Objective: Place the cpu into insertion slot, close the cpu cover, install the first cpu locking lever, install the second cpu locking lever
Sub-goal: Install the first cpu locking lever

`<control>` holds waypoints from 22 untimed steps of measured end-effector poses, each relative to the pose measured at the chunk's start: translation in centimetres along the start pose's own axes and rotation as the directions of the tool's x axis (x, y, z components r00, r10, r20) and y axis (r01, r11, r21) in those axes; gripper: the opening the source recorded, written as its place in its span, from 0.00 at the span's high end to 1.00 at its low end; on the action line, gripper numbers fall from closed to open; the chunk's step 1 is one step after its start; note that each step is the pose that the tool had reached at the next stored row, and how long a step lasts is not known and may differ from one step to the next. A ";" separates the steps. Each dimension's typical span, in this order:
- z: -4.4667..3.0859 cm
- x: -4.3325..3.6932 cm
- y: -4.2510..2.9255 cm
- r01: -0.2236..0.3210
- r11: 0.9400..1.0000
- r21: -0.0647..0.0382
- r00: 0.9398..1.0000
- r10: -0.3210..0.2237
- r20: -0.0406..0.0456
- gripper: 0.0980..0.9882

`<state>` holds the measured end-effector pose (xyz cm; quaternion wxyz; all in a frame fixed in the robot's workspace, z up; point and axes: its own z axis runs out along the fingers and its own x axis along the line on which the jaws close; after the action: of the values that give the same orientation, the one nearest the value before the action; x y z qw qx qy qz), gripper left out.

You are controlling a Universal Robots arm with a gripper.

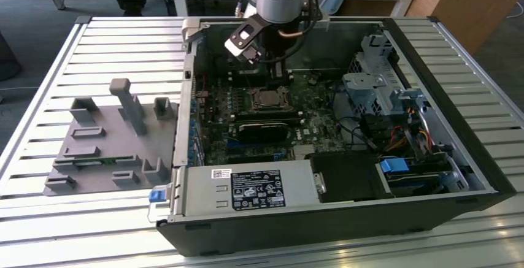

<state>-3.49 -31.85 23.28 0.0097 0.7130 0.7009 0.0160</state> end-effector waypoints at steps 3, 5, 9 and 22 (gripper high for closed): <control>-0.37 0.00 0.01 0.000 1.000 0.000 1.000 0.000 0.000 0.99; -0.59 0.01 0.02 0.000 1.000 0.000 1.000 0.000 0.000 0.99; -1.19 0.01 0.04 0.000 1.000 0.000 1.000 0.000 0.000 0.99; -3.15 0.03 0.11 0.026 1.000 0.000 1.000 -0.026 0.002 0.99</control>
<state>-3.49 -31.85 26.43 0.0105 0.7039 0.7100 0.0153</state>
